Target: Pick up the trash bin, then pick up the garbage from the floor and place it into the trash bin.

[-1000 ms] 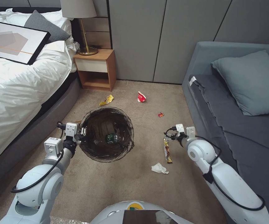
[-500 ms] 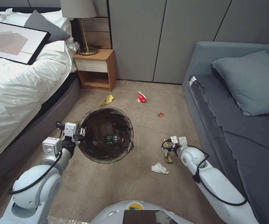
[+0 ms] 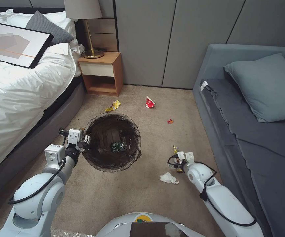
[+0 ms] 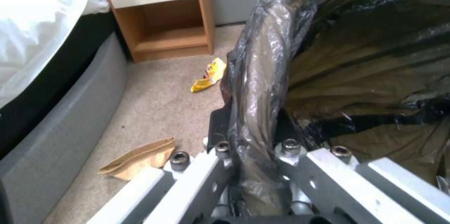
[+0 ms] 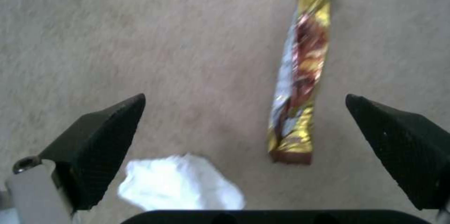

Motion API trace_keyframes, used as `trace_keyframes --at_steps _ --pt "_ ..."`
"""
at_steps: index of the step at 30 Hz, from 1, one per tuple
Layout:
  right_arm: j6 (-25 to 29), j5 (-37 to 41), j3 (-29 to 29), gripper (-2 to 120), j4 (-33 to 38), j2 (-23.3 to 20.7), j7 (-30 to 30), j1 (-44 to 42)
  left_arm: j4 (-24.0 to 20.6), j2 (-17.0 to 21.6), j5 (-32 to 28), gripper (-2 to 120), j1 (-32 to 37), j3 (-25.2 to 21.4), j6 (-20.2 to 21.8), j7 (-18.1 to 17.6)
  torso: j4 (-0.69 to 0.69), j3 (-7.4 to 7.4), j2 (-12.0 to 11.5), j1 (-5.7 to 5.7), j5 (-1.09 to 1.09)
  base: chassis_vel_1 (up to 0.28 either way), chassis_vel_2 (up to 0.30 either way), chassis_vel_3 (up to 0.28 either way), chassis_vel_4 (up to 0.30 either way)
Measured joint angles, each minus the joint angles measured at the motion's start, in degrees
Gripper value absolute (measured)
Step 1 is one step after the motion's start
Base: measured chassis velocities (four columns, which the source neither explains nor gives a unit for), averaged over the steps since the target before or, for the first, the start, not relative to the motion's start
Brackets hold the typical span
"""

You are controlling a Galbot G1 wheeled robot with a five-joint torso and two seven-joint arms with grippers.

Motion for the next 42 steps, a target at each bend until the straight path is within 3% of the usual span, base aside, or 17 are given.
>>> trace_keyframes --at_steps 15,40,42 --pt "0.1 -0.8 -0.1 100 4.7 -0.8 0.4 -6.9 0.7 0.1 0.2 0 -0.2 0.3 -0.4 0.3 -0.01 0.00 0.0 0.00 0.00 0.000 0.000 0.000 0.000" --pt "0.1 -1.6 -3.1 100 -2.5 2.3 0.1 -3.8 1.5 0.2 0.1 0 -0.9 0.1 -0.6 0.5 0.00 0.00 0.0 0.00 0.00 0.000 0.000 0.000 0.000" --pt "0.1 -1.6 -3.1 95 -3.5 2.8 -0.1 -3.8 1.5 0.2 0.1 0 -1.0 0.1 -0.6 0.5 0.00 0.00 0.0 0.00 0.00 0.000 0.000 0.000 0.000"
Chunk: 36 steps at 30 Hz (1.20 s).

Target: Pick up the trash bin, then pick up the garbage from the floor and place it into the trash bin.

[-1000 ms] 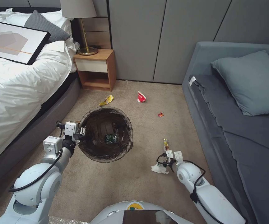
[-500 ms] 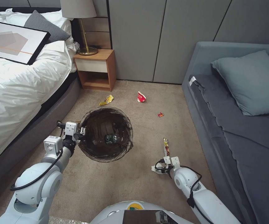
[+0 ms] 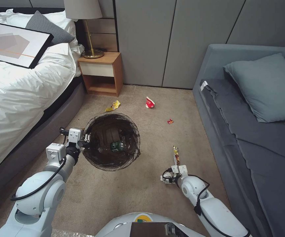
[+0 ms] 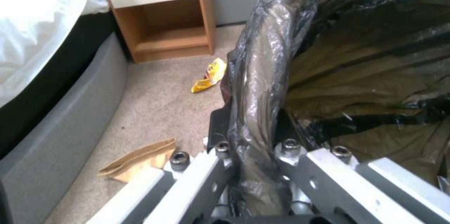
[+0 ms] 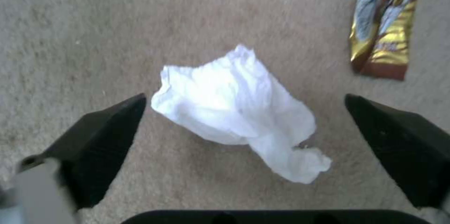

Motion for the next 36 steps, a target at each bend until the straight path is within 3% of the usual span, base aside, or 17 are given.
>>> trace_keyframes --at_steps 5,9,13,16,22,25,36 --pt "0.0 -0.4 0.1 82 -1.7 0.7 -0.6 0.1 0.0 0.1 0.0 0 0.0 -0.2 0.0 0.0 0.00 0.00 0.0 0.00 0.00 0.000 0.000 0.000 0.000" --pt "0.0 -1.1 0.2 60 -3.9 1.7 -1.4 0.3 0.0 0.0 -0.1 0 0.1 -0.4 -0.1 0.0 0.00 0.00 0.0 0.00 0.00 0.000 0.000 0.000 0.000" --pt "0.1 -1.3 0.3 53 -4.4 2.0 -1.6 0.3 0.0 0.0 -0.1 0 0.0 -0.4 -0.2 0.0 0.00 0.00 0.0 0.00 0.00 0.000 0.000 0.000 0.000" --pt "0.6 -1.5 0.5 37 -4.5 1.9 -1.8 0.3 0.2 0.0 0.0 0 -0.1 -0.4 -0.2 0.1 0.00 0.00 0.0 0.00 0.00 0.000 0.000 0.000 0.000" --pt "1.1 -1.6 0.9 20 -3.9 1.2 -2.2 0.1 0.3 -0.1 0.0 0 -0.2 -0.2 -0.3 0.2 0.00 0.00 0.0 0.00 0.00 0.000 0.000 0.000 0.000" --pt "1.5 -1.7 1.3 4 -3.9 0.9 -2.2 0.0 0.6 -0.1 0.2 0 -0.2 -0.2 -0.4 0.3 0.00 0.00 0.0 0.00 0.00 0.000 0.000 0.000 0.000" --pt "2.5 -1.9 1.8 0 -1.2 0.5 -2.3 -1.2 0.7 0.2 0.2 0 -0.2 -0.1 -0.5 0.4 0.00 0.00 0.0 0.00 0.00 0.000 0.000 0.000 0.000"
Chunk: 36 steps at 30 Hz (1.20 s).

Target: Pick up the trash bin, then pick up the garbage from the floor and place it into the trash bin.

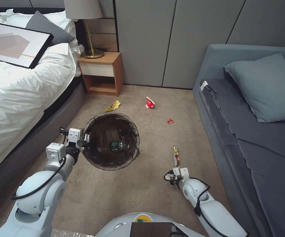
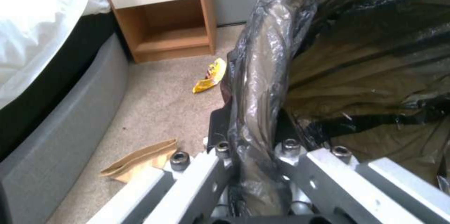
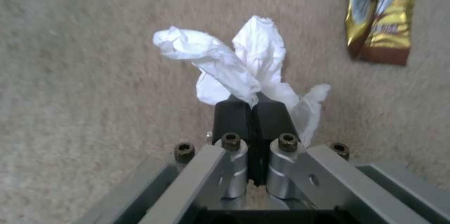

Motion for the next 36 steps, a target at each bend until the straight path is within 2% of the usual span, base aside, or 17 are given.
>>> trace_keyframes --at_steps 3,6,8,10,11,13,14,17,19,21,22,29,34,36 --pt "0.1 0.0 0.4 0 1.7 -0.5 0.0 -0.6 0.0 0.0 0.0 0 0.0 0.0 0.0 0.0 0.00 0.00 0.0 0.00 0.00 0.000 0.000 0.000 0.000" --pt "-0.1 1.3 1.6 0 7.7 -2.4 0.7 -2.1 -0.6 0.1 0.0 0 0.1 -0.1 0.4 0.0 -0.01 0.00 0.0 0.00 0.00 0.000 0.000 0.000 0.000" --pt "-0.3 1.8 1.9 0 9.2 -2.8 1.1 -2.4 -0.7 0.2 0.0 0 0.1 -0.2 0.5 0.0 -0.01 0.00 0.0 0.00 0.00 0.000 0.000 0.000 0.000" --pt "-1.4 3.7 3.5 0 14.7 -4.5 2.0 -3.7 -1.3 0.3 0.2 0 0.4 -0.6 0.5 0.2 0.00 0.00 0.0 0.00 0.00 0.000 0.000 0.000 0.000" --pt "-1.4 3.7 3.5 0 14.7 -4.5 2.0 -3.7 -1.3 0.3 0.2 0 0.4 -0.6 0.5 0.2 0.00 0.00 0.0 0.00 0.00 0.000 0.000 0.000 0.000" --pt "-2.3 5.8 6.1 0 21.2 -6.8 2.2 -5.0 -2.0 0.3 0.6 0 0.9 -1.2 0.5 0.9 0.00 0.00 0.0 0.00 0.00 0.000 0.000 0.000 0.000" --pt "-2.3 5.8 6.1 0 21.2 -6.8 2.2 -5.0 -2.0 0.3 0.6 0 0.9 -1.2 0.5 0.9 0.00 0.00 0.0 0.00 0.00 0.000 0.000 0.000 0.000" --pt "-2.5 8.9 10.8 0 31.2 -9.5 2.4 -6.8 -2.8 0.1 1.0 0 1.2 -1.7 0.5 1.3 0.00 0.00 0.0 0.00 -0.01 0.000 0.000 0.000 0.000" --pt "-2.5 10.0 11.9 0 33.5 -10.0 2.5 -7.1 -3.1 0.0 1.0 0 1.2 -1.7 0.5 1.3 0.00 0.00 0.0 0.00 -0.01 0.000 0.000 0.000 0.000" --pt "-2.5 14.2 15.1 0 39.7 -11.1 3.4 -7.8 -3.6 -0.2 1.1 0 1.2 -1.6 0.5 1.2 -0.01 0.00 0.0 0.00 0.00 0.000 0.000 0.000 0.000" --pt "-2.5 14.2 15.1 0 39.7 -11.1 3.4 -7.8 -3.6 -0.2 1.1 0 1.2 -1.6 0.5 1.2 -0.01 0.00 0.0 0.00 0.00 0.000 0.000 0.000 0.000" --pt "-2.6 29.3 19.2 0 53.4 -15.0 8.6 -4.3 -3.2 -0.2 1.4 0 0.8 -1.3 0.7 1.2 0.00 0.00 0.0 0.00 -0.01 0.000 0.000 0.000 0.000" --pt "-2.6 36.6 20.1 0 55.1 -17.8 8.9 -0.4 -2.8 -0.4 1.8 0 0.7 -1.1 0.7 1.1 0.00 0.00 0.0 0.00 0.01 0.000 0.000 0.000 0.000" --pt "-2.4 42.7 19.9 0 55.1 -20.3 9.0 4.1 -2.5 -0.6 2.0 0 0.6 -0.7 0.7 1.1 -0.02 0.00 0.0 0.00 0.00 0.000 0.000 0.000 0.000"
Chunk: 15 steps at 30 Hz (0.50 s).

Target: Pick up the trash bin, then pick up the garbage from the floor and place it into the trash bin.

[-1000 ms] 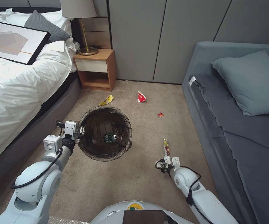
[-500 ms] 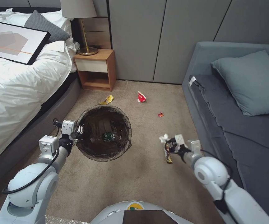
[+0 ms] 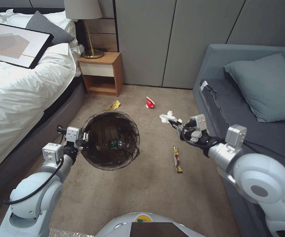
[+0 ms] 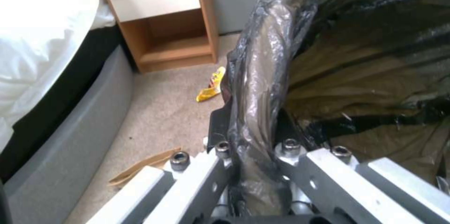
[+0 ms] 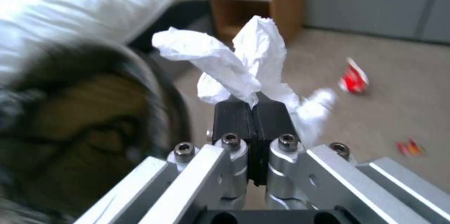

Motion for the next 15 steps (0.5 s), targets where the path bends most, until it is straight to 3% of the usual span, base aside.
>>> trace_keyframes --at_steps 10,13,15 --pt "1.3 14.6 -5.0 0 -0.4 -9.3 -1.8 21.2 1.4 -0.2 0.4 0 -0.5 0.1 0.0 -0.1 0.01 0.00 0.0 0.00 -0.01 0.000 0.000 0.000 0.000" --pt "1.4 18.6 -7.9 0 -2.0 -11.7 -3.2 28.4 2.0 -0.2 0.4 0 -0.8 0.0 -0.1 -0.1 0.02 0.00 0.0 0.00 -0.02 0.000 0.000 0.000 0.000" --pt "1.3 23.0 -13.4 0 -5.0 -13.5 -3.3 35.6 2.9 -0.2 0.4 0 -1.4 0.1 -0.1 -0.1 0.01 0.00 0.0 0.00 -0.01 0.000 0.000 0.000 0.000"
